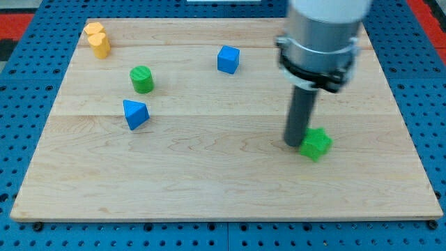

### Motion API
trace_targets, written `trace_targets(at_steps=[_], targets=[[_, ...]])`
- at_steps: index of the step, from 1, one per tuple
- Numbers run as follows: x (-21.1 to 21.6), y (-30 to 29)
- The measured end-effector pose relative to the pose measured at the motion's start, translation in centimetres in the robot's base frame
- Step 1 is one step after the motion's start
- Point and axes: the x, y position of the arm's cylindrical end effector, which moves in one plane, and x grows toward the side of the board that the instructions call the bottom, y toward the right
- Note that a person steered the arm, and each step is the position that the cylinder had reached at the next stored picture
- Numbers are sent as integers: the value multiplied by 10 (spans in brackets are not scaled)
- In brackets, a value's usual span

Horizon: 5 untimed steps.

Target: Push the green circle into the green star

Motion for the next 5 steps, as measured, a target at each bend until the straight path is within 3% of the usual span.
trace_targets(at_steps=[1, 2, 3, 5], targets=[[17, 4], [-5, -10], [-26, -93], [-167, -199]])
